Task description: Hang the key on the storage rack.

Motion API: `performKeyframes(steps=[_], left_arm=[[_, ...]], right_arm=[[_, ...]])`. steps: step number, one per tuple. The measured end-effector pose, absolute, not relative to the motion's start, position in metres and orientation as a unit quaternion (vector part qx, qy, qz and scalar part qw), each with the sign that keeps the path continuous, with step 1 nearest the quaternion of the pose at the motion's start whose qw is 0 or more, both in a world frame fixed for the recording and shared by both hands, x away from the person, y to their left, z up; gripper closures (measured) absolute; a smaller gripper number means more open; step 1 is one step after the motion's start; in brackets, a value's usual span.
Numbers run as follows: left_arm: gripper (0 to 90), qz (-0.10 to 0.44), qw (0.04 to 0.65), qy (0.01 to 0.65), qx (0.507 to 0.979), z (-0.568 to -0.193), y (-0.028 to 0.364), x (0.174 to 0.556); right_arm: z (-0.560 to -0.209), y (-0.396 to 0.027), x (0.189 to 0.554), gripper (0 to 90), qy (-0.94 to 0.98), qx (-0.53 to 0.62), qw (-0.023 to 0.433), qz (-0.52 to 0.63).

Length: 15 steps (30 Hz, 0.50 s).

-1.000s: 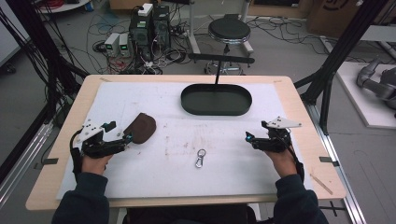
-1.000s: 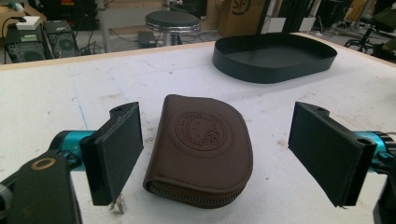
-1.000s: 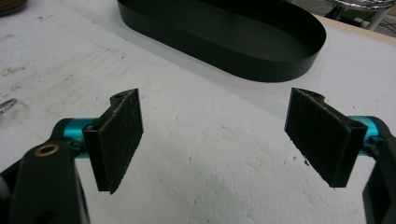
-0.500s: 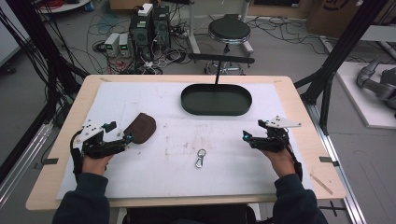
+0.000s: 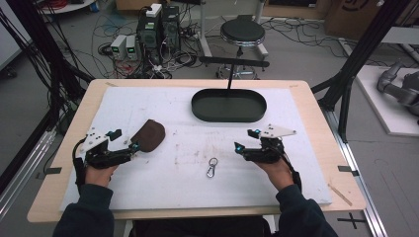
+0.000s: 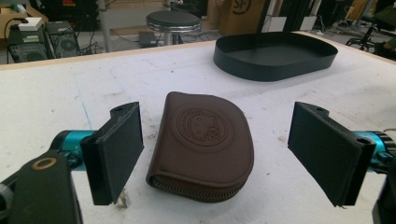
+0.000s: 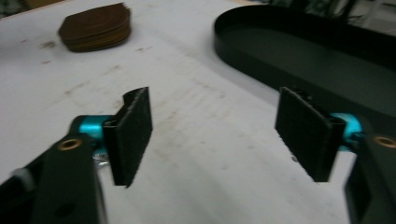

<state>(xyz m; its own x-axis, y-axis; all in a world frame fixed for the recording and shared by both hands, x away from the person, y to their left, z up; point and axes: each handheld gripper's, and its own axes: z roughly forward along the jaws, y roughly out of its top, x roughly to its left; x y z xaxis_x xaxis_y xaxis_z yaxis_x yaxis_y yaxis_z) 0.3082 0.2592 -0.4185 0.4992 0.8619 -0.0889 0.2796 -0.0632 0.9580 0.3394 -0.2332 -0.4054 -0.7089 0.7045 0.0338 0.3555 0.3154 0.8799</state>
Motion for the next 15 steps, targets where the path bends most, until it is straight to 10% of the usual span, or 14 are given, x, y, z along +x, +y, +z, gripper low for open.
performKeyframes(steps=[15], left_arm=[[18.6,0.264,0.534,0.424,0.682,-0.421,0.260,0.309]], right_arm=[[-0.435,-0.171,0.339,38.7,0.856,0.290,0.082,0.419]])
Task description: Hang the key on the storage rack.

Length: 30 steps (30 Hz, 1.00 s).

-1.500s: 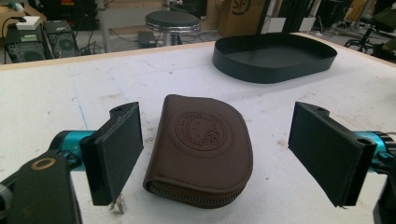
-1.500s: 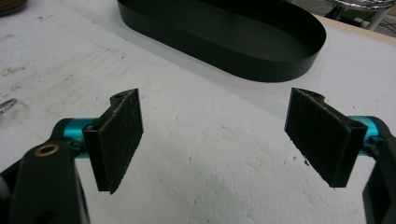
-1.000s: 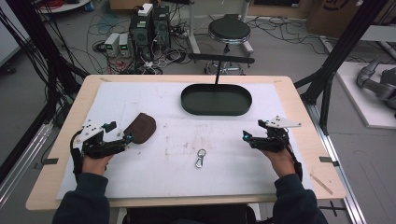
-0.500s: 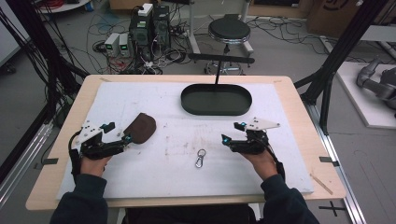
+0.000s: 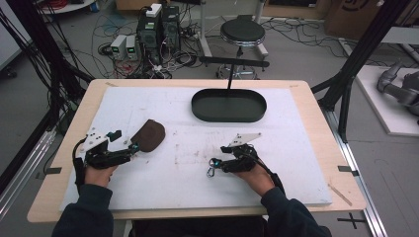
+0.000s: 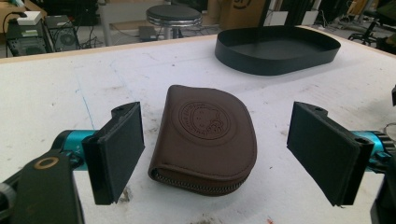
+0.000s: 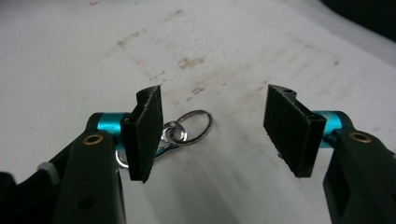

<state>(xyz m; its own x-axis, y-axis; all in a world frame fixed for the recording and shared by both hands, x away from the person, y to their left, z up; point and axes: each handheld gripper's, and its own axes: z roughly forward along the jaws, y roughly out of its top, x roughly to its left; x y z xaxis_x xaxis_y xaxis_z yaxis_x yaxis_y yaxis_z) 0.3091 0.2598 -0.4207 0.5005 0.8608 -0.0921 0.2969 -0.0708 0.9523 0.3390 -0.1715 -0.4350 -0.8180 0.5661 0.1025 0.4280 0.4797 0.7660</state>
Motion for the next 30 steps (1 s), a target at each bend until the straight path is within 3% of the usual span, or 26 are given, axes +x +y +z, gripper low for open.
performKeyframes(steps=[7,23,30], left_arm=[[18.7,0.264,0.533,0.425,0.683,-0.421,0.261,0.309],[18.9,0.263,0.530,0.428,0.684,-0.422,0.261,0.309],[18.9,0.262,0.528,0.428,0.685,-0.422,0.261,0.309]], right_arm=[[-0.446,-0.161,0.340,44.6,0.873,0.291,0.048,0.389],[-0.443,-0.162,0.337,77.9,0.885,0.260,0.052,0.382],[-0.442,-0.164,0.338,83.9,0.890,0.259,0.054,0.371]])
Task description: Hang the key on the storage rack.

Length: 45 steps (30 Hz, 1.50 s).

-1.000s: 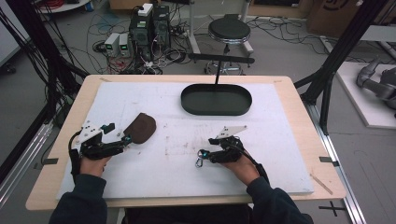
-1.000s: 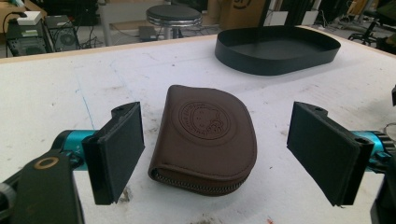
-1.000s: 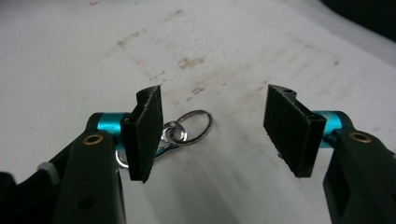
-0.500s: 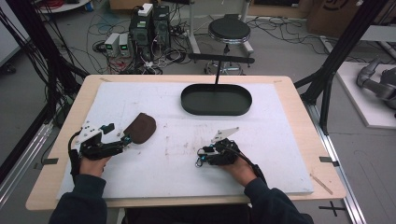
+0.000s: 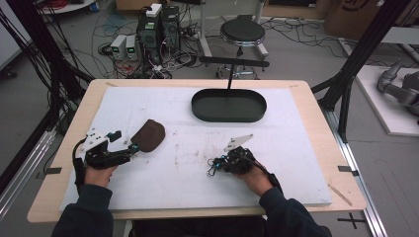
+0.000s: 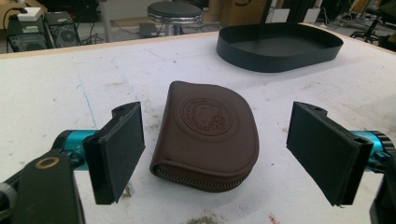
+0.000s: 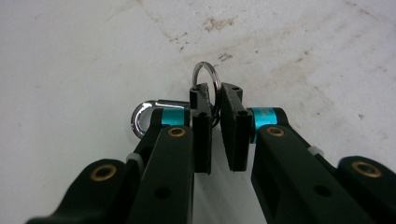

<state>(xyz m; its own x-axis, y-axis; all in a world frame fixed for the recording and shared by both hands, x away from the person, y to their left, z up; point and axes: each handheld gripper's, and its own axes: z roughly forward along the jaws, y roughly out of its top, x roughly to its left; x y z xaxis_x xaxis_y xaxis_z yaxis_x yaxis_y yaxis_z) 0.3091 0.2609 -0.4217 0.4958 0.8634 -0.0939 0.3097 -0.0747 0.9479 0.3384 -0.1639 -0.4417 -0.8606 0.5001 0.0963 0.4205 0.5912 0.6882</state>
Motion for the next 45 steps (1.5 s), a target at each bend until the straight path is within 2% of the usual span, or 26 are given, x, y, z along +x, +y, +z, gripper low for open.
performKeyframes(steps=[7,10,24,27,42,45], left_arm=[[18.9,0.262,0.528,0.430,0.684,-0.422,0.261,0.309],[18.9,0.262,0.528,0.430,0.684,-0.422,0.261,0.309],[18.9,0.261,0.526,0.429,0.686,-0.422,0.260,0.309],[18.9,0.262,0.525,0.427,0.688,-0.422,0.260,0.309],[18.9,0.262,0.526,0.432,0.684,-0.422,0.262,0.309],[18.9,0.262,0.526,0.432,0.684,-0.423,0.262,0.309]], right_arm=[[-0.438,-0.164,0.336,84.5,0.899,0.254,0.059,0.353],[-0.434,-0.165,0.335,89.2,0.901,0.252,0.068,0.347],[-0.434,-0.165,0.335,89.5,0.907,0.253,0.071,0.330],[-0.431,-0.161,0.332,90.0,0.914,0.239,0.099,0.311],[-0.414,-0.178,0.336,90.0,0.894,0.243,0.109,0.361],[-0.409,-0.182,0.334,90.0,0.885,0.244,0.122,0.378]])
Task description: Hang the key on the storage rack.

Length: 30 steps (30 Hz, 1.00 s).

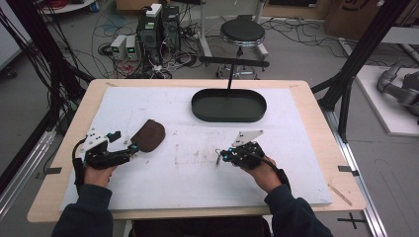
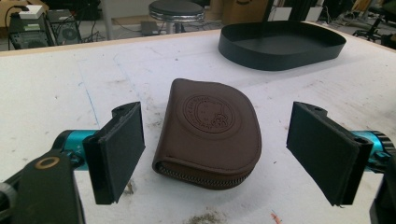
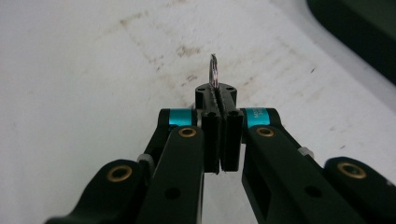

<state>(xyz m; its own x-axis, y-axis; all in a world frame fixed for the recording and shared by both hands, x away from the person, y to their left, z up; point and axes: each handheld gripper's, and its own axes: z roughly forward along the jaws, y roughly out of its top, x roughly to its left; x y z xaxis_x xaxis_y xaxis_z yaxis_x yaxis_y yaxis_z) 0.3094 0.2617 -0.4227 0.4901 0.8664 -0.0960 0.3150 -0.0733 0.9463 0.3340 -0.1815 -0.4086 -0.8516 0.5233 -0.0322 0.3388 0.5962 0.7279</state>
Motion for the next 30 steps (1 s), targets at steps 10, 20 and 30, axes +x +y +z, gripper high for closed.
performKeyframes(steps=[10,20,30], left_arm=[[18.9,0.263,0.526,0.432,0.684,-0.422,0.262,0.309],[19.5,0.263,0.528,0.429,0.684,-0.423,0.262,0.309],[19.5,0.263,0.532,0.429,0.681,-0.423,0.264,0.309]], right_arm=[[-0.396,-0.193,0.333,90.0,0.863,0.250,0.151,0.413],[-0.376,-0.222,0.352,90.0,0.833,0.289,0.176,0.439],[-0.349,-0.242,0.398,90.0,0.813,0.299,0.202,0.456]])
